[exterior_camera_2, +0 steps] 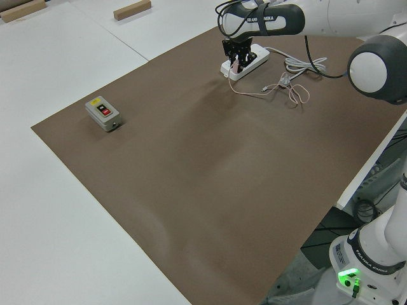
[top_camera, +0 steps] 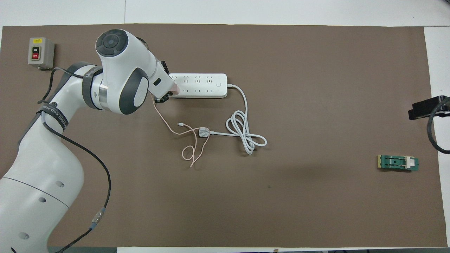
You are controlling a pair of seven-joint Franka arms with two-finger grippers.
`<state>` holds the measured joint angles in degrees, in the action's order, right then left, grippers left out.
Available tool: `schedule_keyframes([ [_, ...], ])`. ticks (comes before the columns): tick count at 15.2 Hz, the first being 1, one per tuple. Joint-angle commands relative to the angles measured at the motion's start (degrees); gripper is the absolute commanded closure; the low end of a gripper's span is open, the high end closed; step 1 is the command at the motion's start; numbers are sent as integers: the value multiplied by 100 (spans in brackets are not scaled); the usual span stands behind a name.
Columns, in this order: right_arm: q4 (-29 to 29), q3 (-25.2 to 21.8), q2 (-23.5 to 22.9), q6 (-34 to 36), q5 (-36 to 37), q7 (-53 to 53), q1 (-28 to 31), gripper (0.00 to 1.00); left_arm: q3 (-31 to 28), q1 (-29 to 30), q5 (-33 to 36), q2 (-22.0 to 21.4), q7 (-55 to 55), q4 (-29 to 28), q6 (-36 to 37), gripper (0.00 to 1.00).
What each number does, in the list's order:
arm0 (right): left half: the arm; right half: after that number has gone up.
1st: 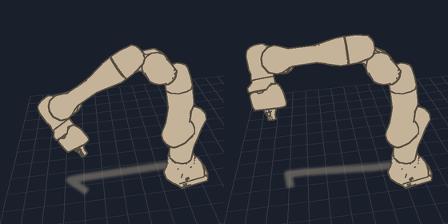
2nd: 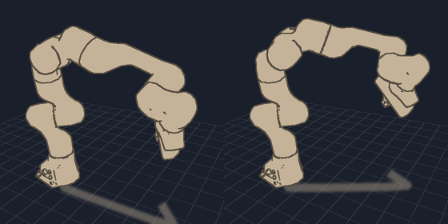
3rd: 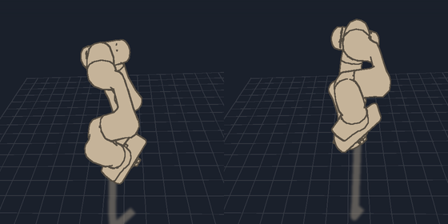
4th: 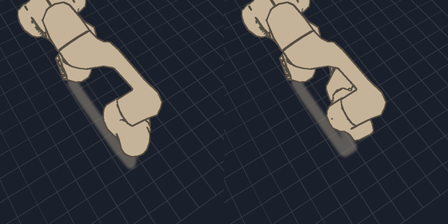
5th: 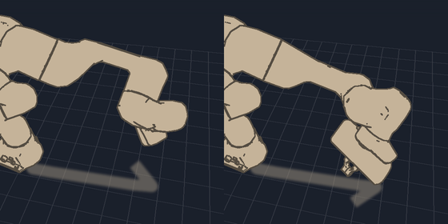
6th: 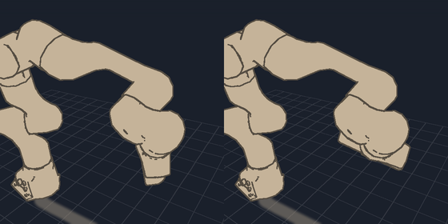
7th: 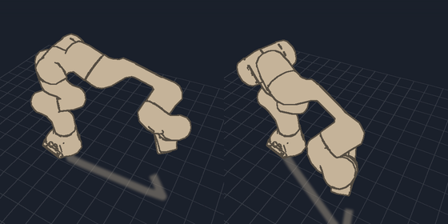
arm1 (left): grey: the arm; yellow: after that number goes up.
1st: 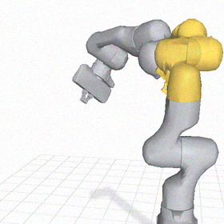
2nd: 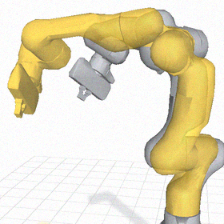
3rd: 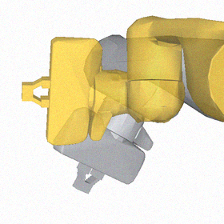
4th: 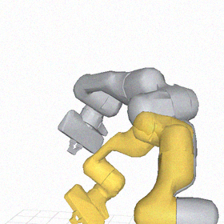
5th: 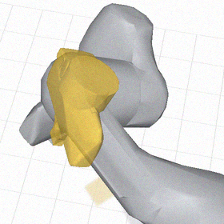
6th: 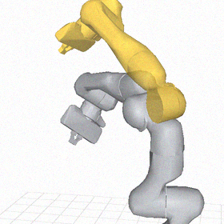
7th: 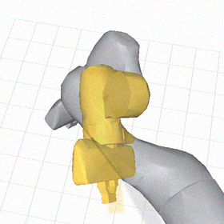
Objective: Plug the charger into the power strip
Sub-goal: 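Push the pink charger into the power strip socket with the left gripper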
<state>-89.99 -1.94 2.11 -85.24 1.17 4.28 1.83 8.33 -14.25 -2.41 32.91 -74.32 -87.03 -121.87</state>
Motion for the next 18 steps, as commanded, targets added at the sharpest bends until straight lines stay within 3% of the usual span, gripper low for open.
schedule_keyframes([
  [1,52,62,-9,104,23,64,90,0,28,-16,-67,401,-92,125,-523,100],
  [7,52,62,-9,104,23,64,81,0,19,-60,-23,374,58,178,-478,98],
  [9,52,62,-9,104,23,81,107,0,19,-69,-14,374,58,187,-478,89],
  [11,52,62,0,104,23,81,107,0,19,-60,-14,366,58,196,-478,73],
  [13,52,62,0,104,23,73,90,0,19,-60,-14,366,58,266,-452,67],
  [14,52,62,0,104,23,73,90,0,19,-60,-14,366,67,275,-426,59],
  [16,52,62,0,104,23,64,72,0,19,-60,-14,366,58,283,-347,0],
  [18,52,62,0,104,23,81,81,0,28,-51,-23,366,49,319,-303,0],
])
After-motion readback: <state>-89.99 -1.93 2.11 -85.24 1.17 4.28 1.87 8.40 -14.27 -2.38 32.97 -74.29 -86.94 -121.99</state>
